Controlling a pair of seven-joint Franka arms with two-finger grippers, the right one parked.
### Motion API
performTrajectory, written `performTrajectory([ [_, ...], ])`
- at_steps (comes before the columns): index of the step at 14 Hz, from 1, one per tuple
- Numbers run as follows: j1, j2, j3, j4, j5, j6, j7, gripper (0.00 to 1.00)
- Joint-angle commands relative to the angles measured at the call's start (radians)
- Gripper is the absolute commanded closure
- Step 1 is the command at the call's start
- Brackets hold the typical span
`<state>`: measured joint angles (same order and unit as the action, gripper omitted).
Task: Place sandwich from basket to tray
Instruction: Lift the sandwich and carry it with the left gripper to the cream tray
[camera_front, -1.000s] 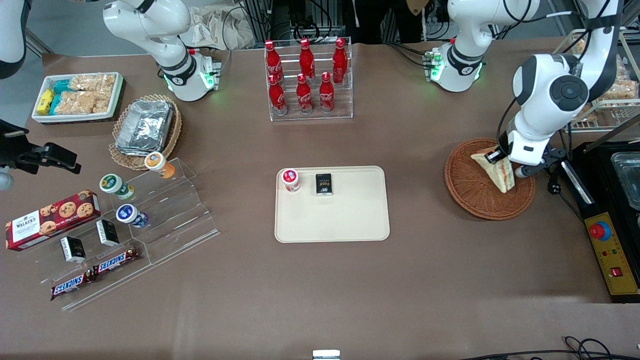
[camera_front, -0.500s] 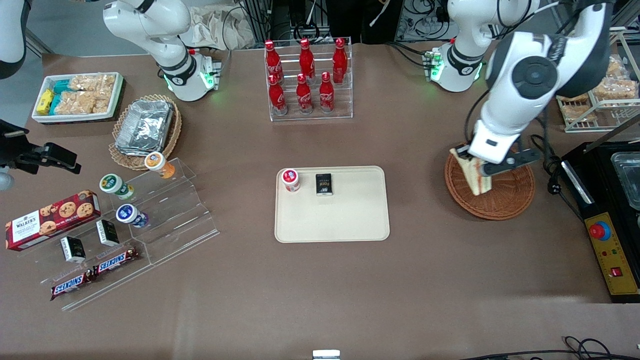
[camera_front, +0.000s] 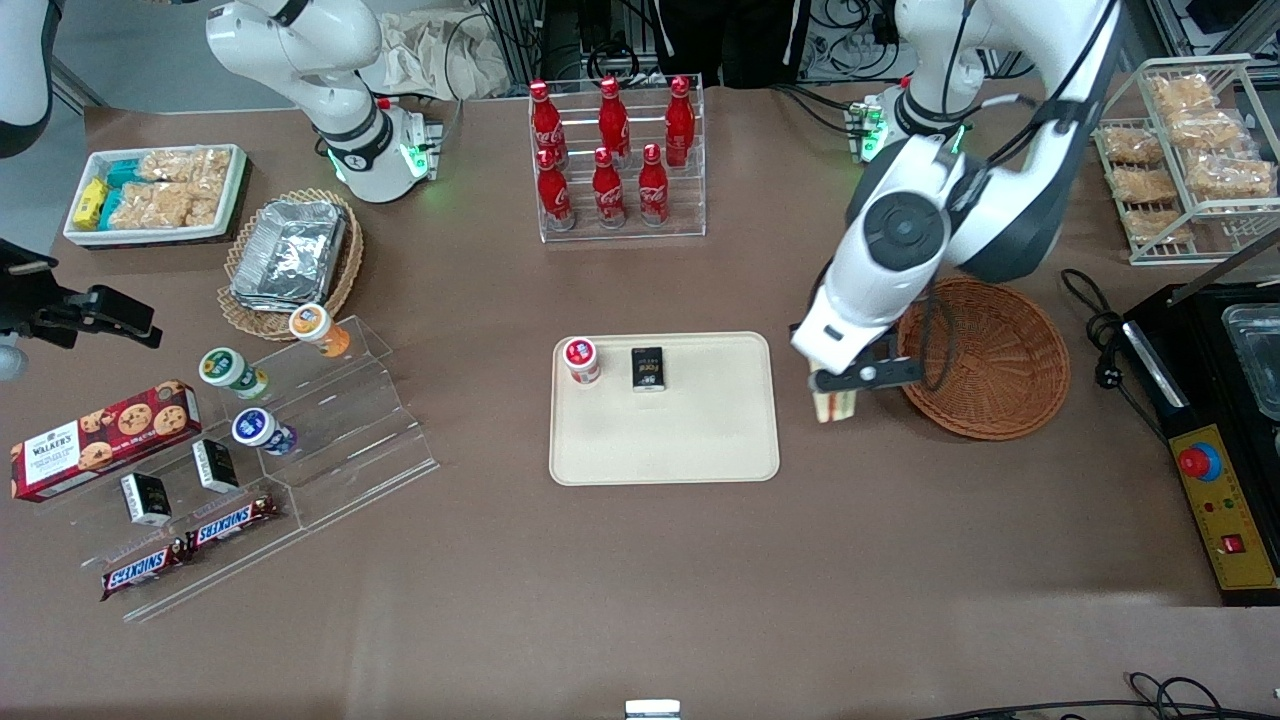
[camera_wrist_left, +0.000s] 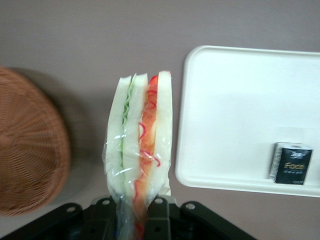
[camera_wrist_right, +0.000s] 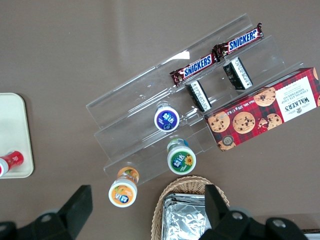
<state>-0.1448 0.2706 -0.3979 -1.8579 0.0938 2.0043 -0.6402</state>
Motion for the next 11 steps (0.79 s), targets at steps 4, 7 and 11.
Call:
performTrajectory([
  [4,-0.073,0.241,-0.012,0.066,0.124,0.148,-0.053,1.0],
  [7,-0.107,0.314,-0.01,0.066,0.19,0.221,-0.097,1.0],
  [11,-0.117,0.331,-0.01,0.066,0.257,0.228,-0.142,0.0],
])
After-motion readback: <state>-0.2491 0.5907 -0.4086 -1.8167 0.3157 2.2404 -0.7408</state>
